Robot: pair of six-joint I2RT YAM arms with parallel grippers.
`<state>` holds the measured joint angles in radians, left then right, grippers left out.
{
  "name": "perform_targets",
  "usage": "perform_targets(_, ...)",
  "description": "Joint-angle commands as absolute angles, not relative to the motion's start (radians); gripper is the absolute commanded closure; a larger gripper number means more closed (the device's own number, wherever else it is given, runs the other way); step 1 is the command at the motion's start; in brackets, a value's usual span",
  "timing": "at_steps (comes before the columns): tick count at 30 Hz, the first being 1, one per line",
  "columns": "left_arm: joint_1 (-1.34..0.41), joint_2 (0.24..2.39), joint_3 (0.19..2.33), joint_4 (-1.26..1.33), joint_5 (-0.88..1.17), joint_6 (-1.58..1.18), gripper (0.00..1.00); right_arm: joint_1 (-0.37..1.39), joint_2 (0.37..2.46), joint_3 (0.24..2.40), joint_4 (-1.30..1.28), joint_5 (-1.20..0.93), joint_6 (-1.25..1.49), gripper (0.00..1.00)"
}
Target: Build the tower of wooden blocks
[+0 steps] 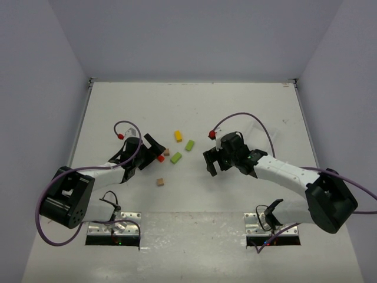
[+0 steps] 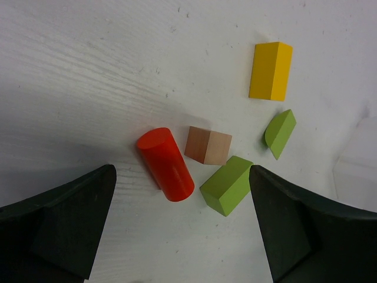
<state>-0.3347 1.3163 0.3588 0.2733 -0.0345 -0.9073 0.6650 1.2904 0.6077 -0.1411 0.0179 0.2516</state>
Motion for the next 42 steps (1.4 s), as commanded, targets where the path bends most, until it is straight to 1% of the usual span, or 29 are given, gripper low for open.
perform_targets(1, -0.35, 1.324, 0.349, 0.255, -0.038, -0.916, 0.05, 0.711, 1.33, 0.648, -0.065, -0.027, 0.176, 0.01)
perform_targets(7, -0.35, 1.319, 0.354, 0.25, -0.03, -0.911, 0.05, 0.807, 1.461, 0.737, -0.012, -0.025, 0.109, 0.01)
perform_targets(12, -0.35, 1.267, 0.411, 0.177, -0.051, -0.879, 0.01, 0.85, 1.594, 0.841, 0.055, -0.05, 0.096, 0.01)
perform_targets(15, -0.35, 1.198, 0.469, 0.058, -0.094, -0.843, 0.0, 0.865, 1.683, 0.924, 0.075, -0.076, 0.106, 0.01)
perform_targets(18, -0.35, 1.106, 0.497, -0.034, -0.153, -0.836, 0.0, 0.89, 1.755, 0.962, 0.089, -0.078, 0.079, 0.01)
perform_targets(24, -0.35, 0.961, 0.459, -0.124, -0.242, -0.839, 0.0, 0.913, 1.891, 1.078, 0.051, -0.05, 0.08, 0.01)
perform_targets(29, -0.35, 0.962, 0.427, -0.136, -0.236, -0.841, 0.0, 0.92, 1.943, 1.126, 0.058, -0.034, 0.092, 0.05)
perform_targets(35, -0.35, 0.982, 0.414, -0.132, -0.238, -0.835, 0.0, 0.92, 1.982, 1.156, 0.067, -0.038, 0.103, 0.06)
perform_targets(42, -0.35, 0.97, 0.402, -0.132, -0.23, -0.83, 0.0, 0.92, 2.021, 1.195, 0.053, 0.053, 0.103, 0.07)
